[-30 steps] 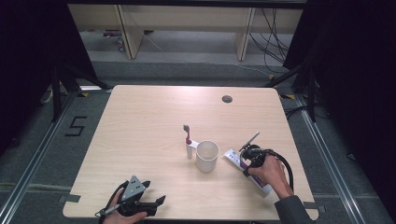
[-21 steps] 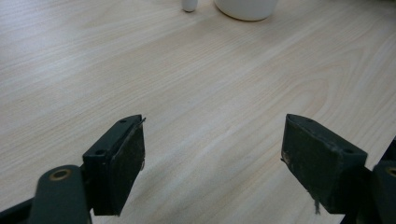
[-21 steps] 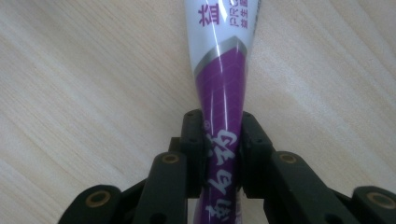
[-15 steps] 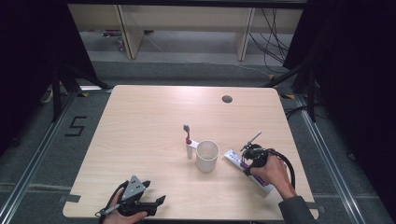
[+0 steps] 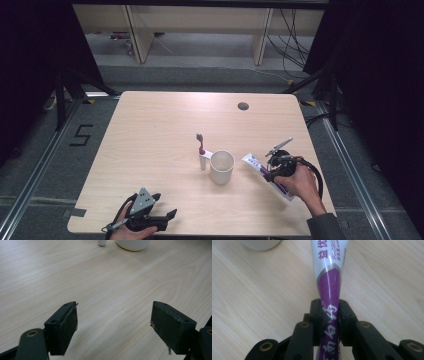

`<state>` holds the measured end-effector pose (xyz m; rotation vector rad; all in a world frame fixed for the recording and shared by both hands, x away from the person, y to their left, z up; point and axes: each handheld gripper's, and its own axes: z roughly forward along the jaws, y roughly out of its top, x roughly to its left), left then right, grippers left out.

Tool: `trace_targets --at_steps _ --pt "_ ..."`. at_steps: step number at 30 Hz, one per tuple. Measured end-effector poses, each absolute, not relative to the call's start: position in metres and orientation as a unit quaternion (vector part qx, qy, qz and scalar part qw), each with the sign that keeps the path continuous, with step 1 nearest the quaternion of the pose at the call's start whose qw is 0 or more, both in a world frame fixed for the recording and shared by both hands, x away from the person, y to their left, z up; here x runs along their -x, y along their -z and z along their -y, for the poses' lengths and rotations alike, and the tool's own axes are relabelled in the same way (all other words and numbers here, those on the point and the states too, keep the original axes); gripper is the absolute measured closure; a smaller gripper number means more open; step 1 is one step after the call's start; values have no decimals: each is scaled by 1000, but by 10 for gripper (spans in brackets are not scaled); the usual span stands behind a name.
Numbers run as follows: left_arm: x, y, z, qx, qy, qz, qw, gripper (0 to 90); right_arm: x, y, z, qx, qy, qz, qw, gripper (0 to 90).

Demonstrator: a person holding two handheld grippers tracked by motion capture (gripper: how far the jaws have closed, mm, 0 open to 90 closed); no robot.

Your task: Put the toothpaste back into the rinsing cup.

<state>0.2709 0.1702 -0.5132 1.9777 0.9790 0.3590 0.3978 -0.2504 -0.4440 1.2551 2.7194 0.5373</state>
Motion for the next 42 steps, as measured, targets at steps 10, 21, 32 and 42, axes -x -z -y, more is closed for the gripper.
trace_targets --at_steps 10,21,32,42 --pt "-271 514 -170 -793 -144 -396 441 213 -399 423 251 -426 -236 -870 72 769" --pt "-271 513 -171 -795 -146 -394 437 214 -401 411 258 -418 -306 -850 92 770" --pt "-271 512 -172 -795 -147 -394 437 214 -405 405 254 -412 -393 -814 116 772" --pt "-271 512 -172 -795 -148 -393 438 214 -409 401 244 -406 -478 -767 136 772"
